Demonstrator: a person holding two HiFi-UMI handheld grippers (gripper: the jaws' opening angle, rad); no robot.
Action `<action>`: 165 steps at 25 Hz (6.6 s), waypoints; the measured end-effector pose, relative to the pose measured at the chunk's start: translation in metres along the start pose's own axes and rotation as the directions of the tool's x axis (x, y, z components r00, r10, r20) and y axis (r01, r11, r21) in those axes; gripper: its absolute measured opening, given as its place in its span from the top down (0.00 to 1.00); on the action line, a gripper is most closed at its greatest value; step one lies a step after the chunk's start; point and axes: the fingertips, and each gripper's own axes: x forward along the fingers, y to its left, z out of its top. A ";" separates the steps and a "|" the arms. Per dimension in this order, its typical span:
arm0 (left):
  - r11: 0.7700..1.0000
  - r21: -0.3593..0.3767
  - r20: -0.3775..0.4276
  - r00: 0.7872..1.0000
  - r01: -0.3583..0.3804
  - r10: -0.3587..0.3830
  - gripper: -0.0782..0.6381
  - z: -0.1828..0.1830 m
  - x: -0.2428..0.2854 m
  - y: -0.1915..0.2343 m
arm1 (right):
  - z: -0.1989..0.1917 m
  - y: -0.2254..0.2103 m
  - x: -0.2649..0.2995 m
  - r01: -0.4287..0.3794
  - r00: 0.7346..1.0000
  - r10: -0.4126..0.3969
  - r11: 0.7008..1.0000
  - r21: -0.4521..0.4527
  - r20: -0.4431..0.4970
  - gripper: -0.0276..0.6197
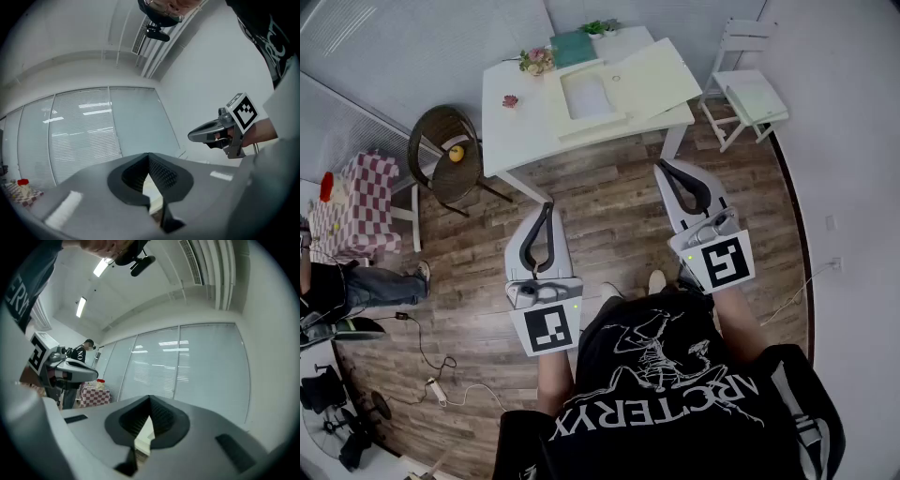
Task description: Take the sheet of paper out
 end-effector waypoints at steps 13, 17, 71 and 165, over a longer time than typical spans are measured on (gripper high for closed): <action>1.000 -0.002 0.000 1.000 -0.002 0.002 0.88 0.002 0.011 -0.004 | -0.001 -0.016 0.002 0.031 0.999 -0.032 0.999 0.025 0.019 0.94; 1.000 0.000 -0.011 1.000 -0.010 0.010 0.88 0.003 0.014 -0.006 | -0.001 -0.018 0.003 0.007 1.000 -0.007 1.000 0.016 0.017 0.94; 0.997 -0.042 -0.089 0.993 0.071 -0.074 0.88 -0.090 0.353 0.164 | -0.123 -0.156 0.362 -0.030 0.986 0.055 0.987 0.155 -0.159 0.94; 0.998 -0.058 -0.056 0.998 0.036 -0.039 0.88 -0.069 0.380 0.137 | -0.183 -0.236 0.332 -0.131 0.953 0.240 0.877 0.462 -0.185 0.94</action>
